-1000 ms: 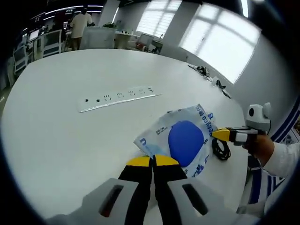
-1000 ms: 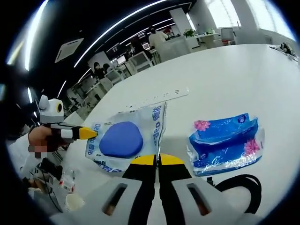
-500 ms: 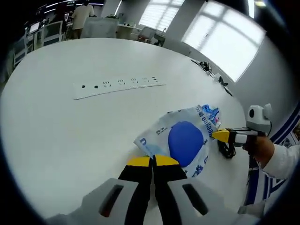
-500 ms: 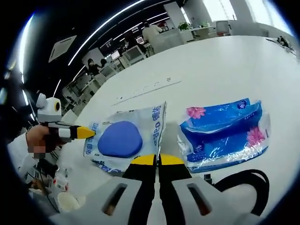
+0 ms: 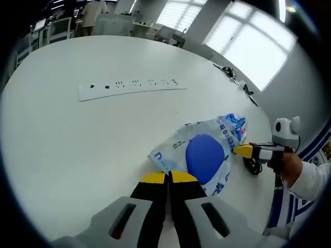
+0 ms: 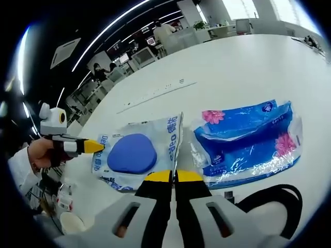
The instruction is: Arrange the tabletop items into an orderly group along one side of the table until the central work area is clear of visible clutter.
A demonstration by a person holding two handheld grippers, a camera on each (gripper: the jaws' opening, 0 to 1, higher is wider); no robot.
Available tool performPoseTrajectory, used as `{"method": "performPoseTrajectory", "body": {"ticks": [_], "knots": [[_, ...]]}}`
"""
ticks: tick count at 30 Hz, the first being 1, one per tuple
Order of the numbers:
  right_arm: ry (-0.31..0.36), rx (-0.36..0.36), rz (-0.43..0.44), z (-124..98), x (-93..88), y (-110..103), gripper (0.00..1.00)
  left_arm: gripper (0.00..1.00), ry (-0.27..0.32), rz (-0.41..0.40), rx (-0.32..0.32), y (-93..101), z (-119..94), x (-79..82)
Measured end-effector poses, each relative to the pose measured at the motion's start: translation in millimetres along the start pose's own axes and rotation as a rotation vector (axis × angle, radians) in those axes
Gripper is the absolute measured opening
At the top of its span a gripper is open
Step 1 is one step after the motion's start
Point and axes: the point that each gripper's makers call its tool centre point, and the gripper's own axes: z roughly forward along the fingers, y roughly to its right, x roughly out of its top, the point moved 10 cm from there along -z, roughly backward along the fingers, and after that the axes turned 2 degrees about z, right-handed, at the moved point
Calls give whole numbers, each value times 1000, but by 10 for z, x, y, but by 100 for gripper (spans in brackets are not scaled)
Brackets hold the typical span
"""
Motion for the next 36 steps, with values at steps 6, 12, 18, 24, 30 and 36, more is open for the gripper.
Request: {"method": "performPoseTrajectory", "body": {"ticks": [6, 12, 18, 24, 30, 36], "knots": [[5, -2, 3, 7, 13, 4, 0, 0, 0, -21, -1, -5, 8, -4], [10, -6, 6, 8, 14, 9, 0, 0, 4, -38, -5, -19, 13, -3], [12, -13, 3, -2, 15, 19, 2, 1, 9, -49, -8, -24, 12, -7], [16, -14, 3, -13, 16, 19, 4, 7, 19, -77, -20, -12, 5, -9], [20, -19, 0, -35, 23, 24, 6, 14, 29, -96, -29, 13, 0, -6], [22, -21, -1, -49, 22, 11, 8, 20, 21, -111, -34, 30, -10, -13]]}}
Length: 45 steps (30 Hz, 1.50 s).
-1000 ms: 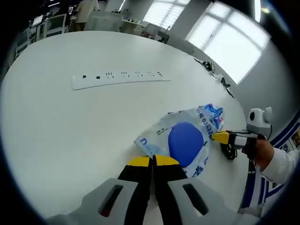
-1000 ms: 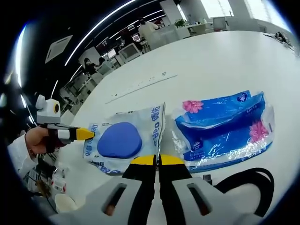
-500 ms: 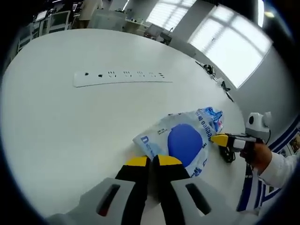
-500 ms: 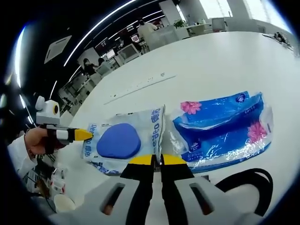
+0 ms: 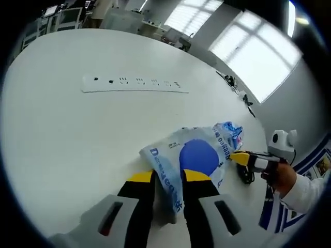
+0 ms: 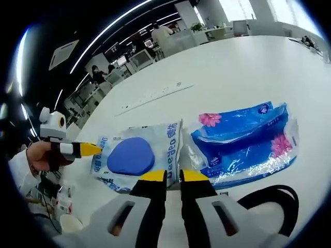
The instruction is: Arrange the tabletop items into an orderly group along one side of the table until the central work area is clear of visible clutter.
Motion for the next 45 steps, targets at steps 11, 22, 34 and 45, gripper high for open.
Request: {"method": "performPoseTrajectory", "body": {"ticks": [11, 22, 34, 45], "knots": [[8, -4, -6, -41, 13, -44, 13, 35, 8, -6, 22, -11, -49, 19], [35, 2, -21, -135, 82, -121, 18, 40, 31, 5, 34, -5, -152, 60], [57, 1, -71, -212, 179, -177, 30, 48, 58, 20, 39, 28, -309, 108], [78, 22, -108, -317, 291, -257, 37, 56, 97, 42, 39, 83, -523, 179]]}}
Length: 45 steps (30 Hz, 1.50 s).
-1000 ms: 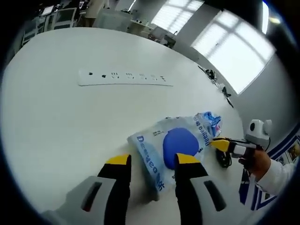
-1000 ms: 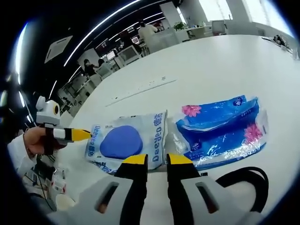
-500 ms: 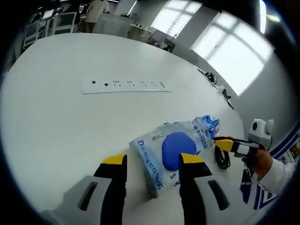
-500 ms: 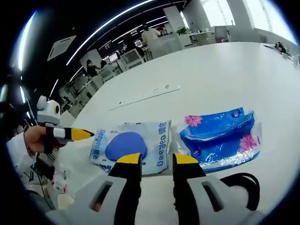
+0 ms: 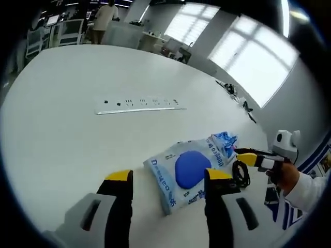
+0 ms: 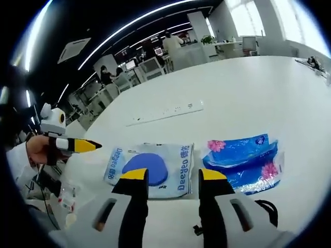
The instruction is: Arrange the tabletop items into an orderly group along one side of the table until the central work area is clear of visible clutter.
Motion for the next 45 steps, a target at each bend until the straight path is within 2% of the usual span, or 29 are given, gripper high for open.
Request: {"method": "performPoseTrajectory", "body": {"ticks": [14, 28, 35, 45], "knots": [[26, 72, -37, -164, 173, -150, 44, 65, 73, 11, 4, 36, -430, 120], [40, 180, -91, -359, 330, -400, 47, 71, 157, 28, 5, 138, -921, 126], [32, 229, -126, -442, 365, -528, 47, 70, 193, 28, 22, 155, -1177, 62], [26, 275, -168, -523, 354, -736, 47, 71, 243, 13, 60, 154, -1605, -143]]}}
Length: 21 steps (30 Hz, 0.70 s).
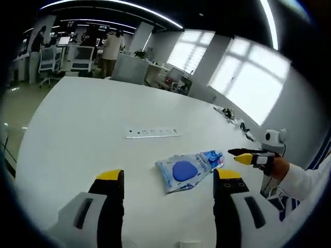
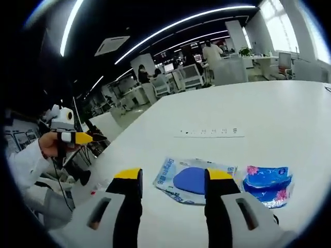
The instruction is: Arrange the tabletop items into an orderly group along one side of the table until the central work area is clear of visible clutter.
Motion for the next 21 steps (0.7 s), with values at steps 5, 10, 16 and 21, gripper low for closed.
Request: {"method": "performPoseTrajectory", "body": {"ticks": [5, 10, 16, 21], "knots": [[0, 33, -7, 28, 0, -139, 47, 71, 21, -10, 24, -32, -240, -68], [-12, 87, 2, 101, -8, -311, 47, 71, 36, -21, 49, -63, -483, -148], [-38, 154, 1, 254, -39, -576, 48, 71, 66, -52, 78, -112, -787, -267], [-67, 208, 2, 380, -65, -776, 48, 71, 85, -75, 104, -168, -1048, -376]]}}
